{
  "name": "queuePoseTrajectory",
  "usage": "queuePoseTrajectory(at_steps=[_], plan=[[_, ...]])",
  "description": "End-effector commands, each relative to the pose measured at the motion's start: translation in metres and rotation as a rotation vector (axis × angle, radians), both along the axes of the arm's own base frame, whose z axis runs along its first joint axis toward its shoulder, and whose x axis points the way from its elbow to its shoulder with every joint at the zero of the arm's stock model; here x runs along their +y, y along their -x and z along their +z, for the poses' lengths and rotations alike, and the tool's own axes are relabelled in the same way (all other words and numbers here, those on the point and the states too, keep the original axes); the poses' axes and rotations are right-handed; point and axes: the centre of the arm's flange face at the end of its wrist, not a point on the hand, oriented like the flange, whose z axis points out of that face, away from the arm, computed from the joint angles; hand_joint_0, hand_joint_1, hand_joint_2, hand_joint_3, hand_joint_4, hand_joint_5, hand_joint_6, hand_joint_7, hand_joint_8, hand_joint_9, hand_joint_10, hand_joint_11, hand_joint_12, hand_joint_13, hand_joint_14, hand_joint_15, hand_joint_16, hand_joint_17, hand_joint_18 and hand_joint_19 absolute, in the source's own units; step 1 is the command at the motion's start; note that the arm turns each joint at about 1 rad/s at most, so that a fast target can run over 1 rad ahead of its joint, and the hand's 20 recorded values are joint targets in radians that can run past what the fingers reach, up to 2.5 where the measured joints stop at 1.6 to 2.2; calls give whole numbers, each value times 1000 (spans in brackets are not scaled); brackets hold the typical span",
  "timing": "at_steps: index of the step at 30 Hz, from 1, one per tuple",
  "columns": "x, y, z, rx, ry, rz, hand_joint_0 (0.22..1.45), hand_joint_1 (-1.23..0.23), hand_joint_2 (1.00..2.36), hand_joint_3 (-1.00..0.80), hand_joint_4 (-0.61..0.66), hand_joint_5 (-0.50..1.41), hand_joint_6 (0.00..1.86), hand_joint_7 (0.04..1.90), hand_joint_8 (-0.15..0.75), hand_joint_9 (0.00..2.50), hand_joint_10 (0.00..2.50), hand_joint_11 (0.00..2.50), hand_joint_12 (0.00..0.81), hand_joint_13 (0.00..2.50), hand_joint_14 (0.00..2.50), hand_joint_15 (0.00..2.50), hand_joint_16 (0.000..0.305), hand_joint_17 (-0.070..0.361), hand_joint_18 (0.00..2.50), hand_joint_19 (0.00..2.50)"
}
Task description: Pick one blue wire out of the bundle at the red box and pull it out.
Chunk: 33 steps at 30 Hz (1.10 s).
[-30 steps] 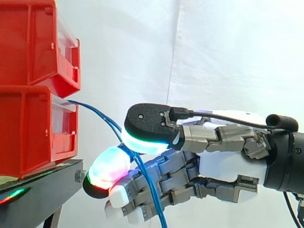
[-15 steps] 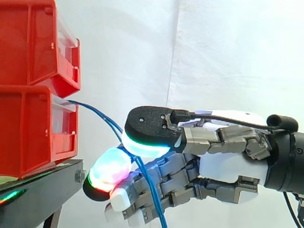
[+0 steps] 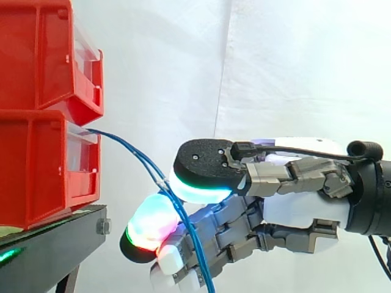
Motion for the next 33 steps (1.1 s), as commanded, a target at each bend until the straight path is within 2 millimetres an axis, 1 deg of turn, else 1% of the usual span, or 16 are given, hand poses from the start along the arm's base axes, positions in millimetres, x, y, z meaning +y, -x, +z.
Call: queuePoseTrajectory(at_steps=[1, 5, 10, 12, 14, 15, 16, 19, 22, 24, 26, 28, 33], plan=[[-9, 3, 3, 17, 7, 12, 608, -613, 1011, -372, 317, -100, 501, 1214, 354, 846, 8, 392, 433, 834, 9, 284, 57, 129, 723, 390], [-15, 4, 6, 14, 7, 21, 607, -612, 1011, -373, 310, -100, 501, 1215, 355, 846, 8, 390, 433, 837, 11, 284, 57, 128, 727, 397], [-19, 4, 7, 10, 14, 28, 608, -615, 1011, -362, 305, -96, 500, 1237, 354, 849, 11, 396, 436, 843, 10, 285, 57, 128, 730, 389], [-20, 4, 8, 9, 16, 26, 615, -620, 1012, -346, 259, -101, 526, 1239, 357, 851, 8, 397, 433, 846, 9, 280, 57, 129, 738, 391], [-21, 4, 8, 9, 16, 25, 624, -622, 1013, -331, 251, -129, 603, 1106, 357, 846, 8, 412, 433, 855, 9, 279, 57, 129, 755, 390], [-21, 4, 8, 9, 16, 25, 625, -630, 1013, -327, 255, -138, 620, 1073, 358, 844, 10, 413, 434, 856, 9, 278, 57, 129, 758, 389], [-23, 5, 7, 13, 15, 22, 629, -660, 1014, -312, 243, -161, 673, 992, 352, 822, 11, 437, 432, 860, 10, 287, 58, 129, 765, 386], [-26, 5, 8, 12, 14, 19, 636, -678, 1014, -305, 239, -182, 728, 919, 349, 809, 8, 450, 433, 864, 10, 295, 58, 130, 773, 393], [-26, 5, 8, 10, 14, 19, 623, -692, 1011, -357, 252, -184, 738, 879, 348, 805, 8, 445, 433, 866, 10, 295, 58, 130, 774, 398], [-26, 5, 7, 9, 16, 19, 611, -686, 1010, -377, 273, -176, 720, 884, 352, 807, 8, 450, 432, 867, 10, 303, 58, 130, 772, 399], [-26, 4, 7, 8, 25, 13, 603, -673, 1007, -393, 272, -162, 680, 947, 352, 809, 8, 446, 437, 865, 10, 298, 58, 130, 770, 408], [-27, 4, 7, 2, 28, 11, 598, -666, 1009, -396, 268, -158, 670, 966, 352, 811, 8, 448, 438, 865, 10, 298, 58, 130, 769, 403], [-26, -4, 9, -73, 19, 4, 595, -656, 1009, -397, 267, -151, 646, 1016, 357, 815, 8, 439, 437, 866, 10, 302, 58, 131, 765, 404]])
